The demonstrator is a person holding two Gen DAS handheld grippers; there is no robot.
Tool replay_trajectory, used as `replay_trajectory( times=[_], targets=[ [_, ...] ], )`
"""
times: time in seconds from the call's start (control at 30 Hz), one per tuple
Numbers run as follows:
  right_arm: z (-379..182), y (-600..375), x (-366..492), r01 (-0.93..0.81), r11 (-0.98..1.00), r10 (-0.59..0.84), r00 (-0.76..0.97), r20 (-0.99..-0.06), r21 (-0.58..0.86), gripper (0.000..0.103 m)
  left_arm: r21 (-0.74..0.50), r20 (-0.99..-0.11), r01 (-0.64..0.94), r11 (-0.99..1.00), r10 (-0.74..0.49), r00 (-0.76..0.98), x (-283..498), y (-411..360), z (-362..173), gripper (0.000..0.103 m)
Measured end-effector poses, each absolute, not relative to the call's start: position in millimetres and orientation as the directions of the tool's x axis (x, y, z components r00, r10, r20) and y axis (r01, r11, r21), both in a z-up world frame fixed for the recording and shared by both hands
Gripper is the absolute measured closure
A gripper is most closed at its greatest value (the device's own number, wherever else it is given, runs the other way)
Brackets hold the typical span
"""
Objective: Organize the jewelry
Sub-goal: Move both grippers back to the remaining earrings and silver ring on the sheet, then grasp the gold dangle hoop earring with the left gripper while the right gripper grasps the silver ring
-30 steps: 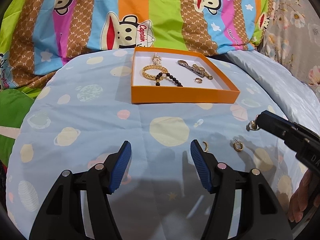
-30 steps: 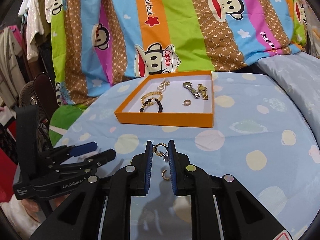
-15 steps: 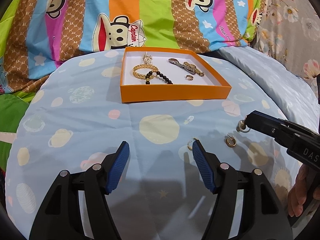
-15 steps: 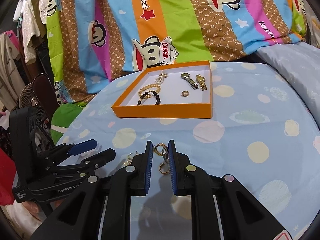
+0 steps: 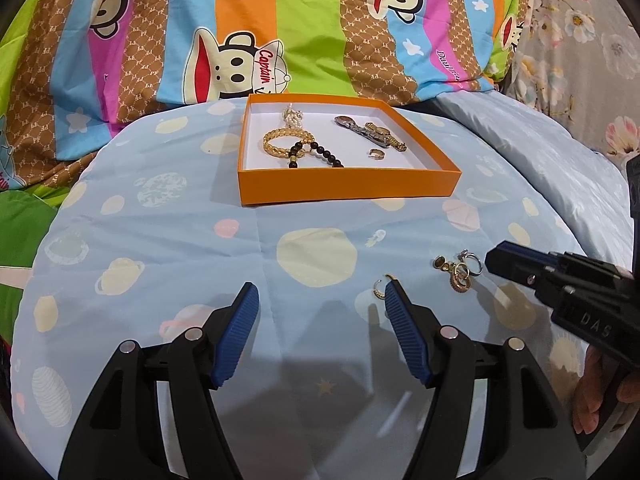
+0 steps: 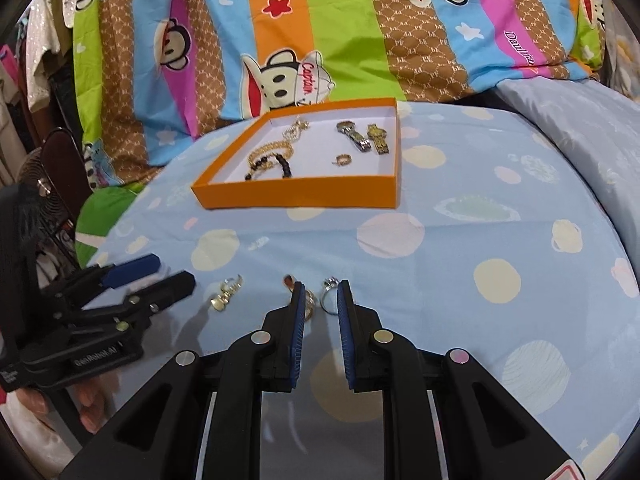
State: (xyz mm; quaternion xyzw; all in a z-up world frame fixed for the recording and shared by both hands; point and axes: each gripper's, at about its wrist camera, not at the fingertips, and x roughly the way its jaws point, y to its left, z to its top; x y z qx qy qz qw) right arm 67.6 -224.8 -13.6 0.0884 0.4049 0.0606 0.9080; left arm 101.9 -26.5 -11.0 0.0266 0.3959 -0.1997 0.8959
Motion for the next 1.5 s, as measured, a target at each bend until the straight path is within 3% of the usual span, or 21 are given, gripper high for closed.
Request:
replay_trajectory(
  times=[0.3,0.43,0.53,0.6,0.73,1.03,1.17,1.4,1.47,1.5],
  targets=[
    [-26,-217,76,-0.016,0.991,0.114,0.622,-0.774,0.134,0.084,-0.102,-0.723,0.393,0.914,-0.339,0.602,101,-30,-12,0.040],
    [-27,-209,80,-0.025,0.995,0.089,0.621,-0.779,0.094,0.067,-0.101,-0.728,0.403,0.909,-0.344,0.593,101,-33,-13,0.039],
    [-28,-207,83,-0.023,0.997,0.076,0.616,-0.784,0.079,0.067,-0.104,-0.729,0.415,0.904,-0.353,0.586,100,-36,-14,0.034],
    [-28,-208,84,-0.019,0.996,0.076,0.616,-0.784,0.082,0.069,-0.093,-0.727,0.421,0.902,-0.351,0.590,99,-38,-13,0.034],
    [-27,-210,85,-0.005,0.997,0.068,0.617,-0.784,0.082,0.084,-0.093,-0.734,0.429,0.898,-0.353,0.580,99,-39,-15,0.034],
    [-23,-215,82,0.016,0.995,0.063,0.636,-0.769,0.095,0.084,-0.101,-0.769,0.449,0.888,-0.356,0.531,107,-54,-23,0.035],
    [-20,-219,81,0.022,0.993,0.076,0.643,-0.762,0.117,0.084,-0.076,-0.774,0.467,0.881,-0.347,0.529,106,-66,-25,0.046],
    [-17,-221,79,0.024,0.990,0.090,0.651,-0.754,0.139,0.084,-0.072,-0.773,0.482,0.873,-0.354,0.526,105,-70,-25,0.086],
    [-17,-221,78,0.022,0.990,0.093,0.653,-0.752,0.142,0.084,-0.088,-0.771,0.481,0.872,-0.365,0.521,106,-68,-25,0.095],
    [-16,-221,77,0.021,0.990,0.094,0.655,-0.749,0.142,0.084,-0.096,-0.770,0.481,0.871,-0.371,0.519,106,-67,-25,0.095]
  ],
)
